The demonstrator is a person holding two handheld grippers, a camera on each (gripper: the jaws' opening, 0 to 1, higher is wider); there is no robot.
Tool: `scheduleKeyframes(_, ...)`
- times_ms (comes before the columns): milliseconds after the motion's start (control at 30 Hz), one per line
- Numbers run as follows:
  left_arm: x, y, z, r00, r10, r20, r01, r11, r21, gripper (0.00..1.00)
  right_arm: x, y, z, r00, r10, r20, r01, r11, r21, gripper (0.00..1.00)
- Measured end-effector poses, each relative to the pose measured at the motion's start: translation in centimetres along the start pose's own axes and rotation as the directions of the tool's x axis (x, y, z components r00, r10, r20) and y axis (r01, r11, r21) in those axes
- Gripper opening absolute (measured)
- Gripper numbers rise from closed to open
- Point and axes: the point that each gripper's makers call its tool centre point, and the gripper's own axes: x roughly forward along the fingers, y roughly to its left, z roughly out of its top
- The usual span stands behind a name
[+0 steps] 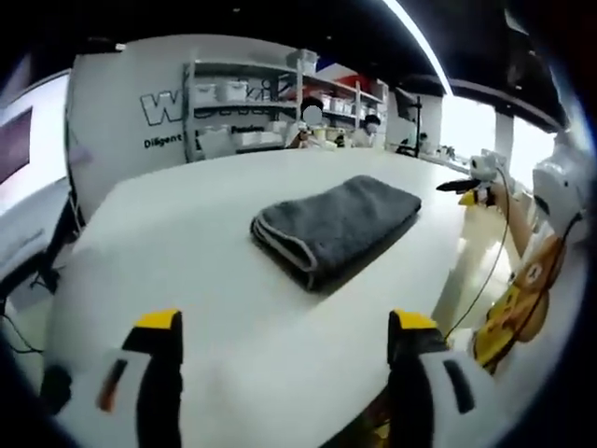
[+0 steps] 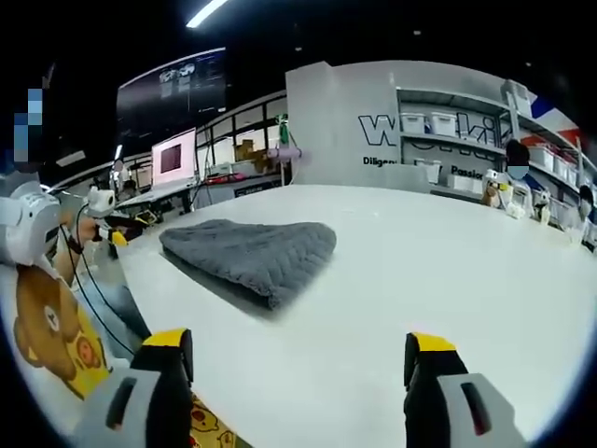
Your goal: Fold the towel on the table until its edges align and the towel forms a compact rectangular stack.
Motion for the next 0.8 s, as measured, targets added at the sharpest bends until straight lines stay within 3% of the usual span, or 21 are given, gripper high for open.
scheduleKeyframes(633, 0.4, -0.9, 0.7, 0.999, -0.018, 0.033, 0.018, 1.000, -0.018, 0.99, 0.1, 0.5, 0.3, 0.999, 0.012, 0.030, -0.014, 0.999, 0.046, 0.99)
scheduleKeyframes(800, 0.4, -0.9, 0.7, 0.999, -0.019, 0.035, 0.020, 1.000, -0.021, 0.99, 0.3, 1.3, 0.8, 0.998, 0.044, 0.051, -0.048, 0.996, 0.073, 0.99)
